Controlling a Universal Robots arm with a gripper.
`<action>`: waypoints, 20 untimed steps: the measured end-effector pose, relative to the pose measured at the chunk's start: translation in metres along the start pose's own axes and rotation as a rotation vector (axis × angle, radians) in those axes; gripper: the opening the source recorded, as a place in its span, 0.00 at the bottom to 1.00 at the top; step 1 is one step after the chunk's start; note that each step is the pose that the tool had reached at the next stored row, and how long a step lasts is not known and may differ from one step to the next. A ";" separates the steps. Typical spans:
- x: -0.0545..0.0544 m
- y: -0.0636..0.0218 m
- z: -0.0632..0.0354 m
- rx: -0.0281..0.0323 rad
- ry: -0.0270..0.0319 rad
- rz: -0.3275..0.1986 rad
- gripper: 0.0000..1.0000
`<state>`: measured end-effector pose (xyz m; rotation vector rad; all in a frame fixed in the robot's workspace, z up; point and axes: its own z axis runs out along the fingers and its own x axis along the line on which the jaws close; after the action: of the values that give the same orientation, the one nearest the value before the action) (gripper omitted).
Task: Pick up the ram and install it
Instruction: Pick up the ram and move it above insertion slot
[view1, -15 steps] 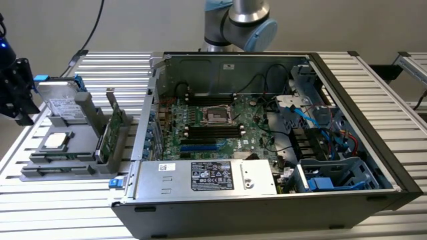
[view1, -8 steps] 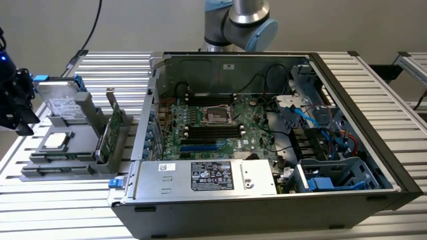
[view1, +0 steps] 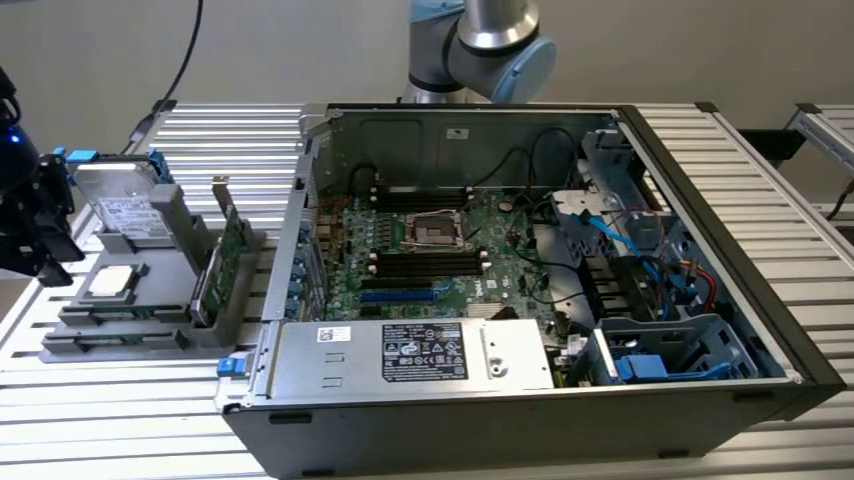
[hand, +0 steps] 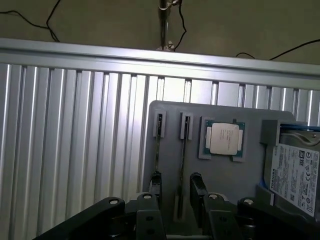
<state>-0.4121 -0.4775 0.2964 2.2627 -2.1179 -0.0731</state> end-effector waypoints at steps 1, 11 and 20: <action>0.000 -0.0010 0.0017 0.0000 0.0000 0.000 0.36; 0.007 -0.0154 0.0191 -0.0001 0.0000 0.000 0.36; 0.021 -0.0150 0.0354 -0.0001 0.0001 0.000 0.36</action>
<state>-0.3980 -0.4976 0.2601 2.2628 -2.1176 -0.0731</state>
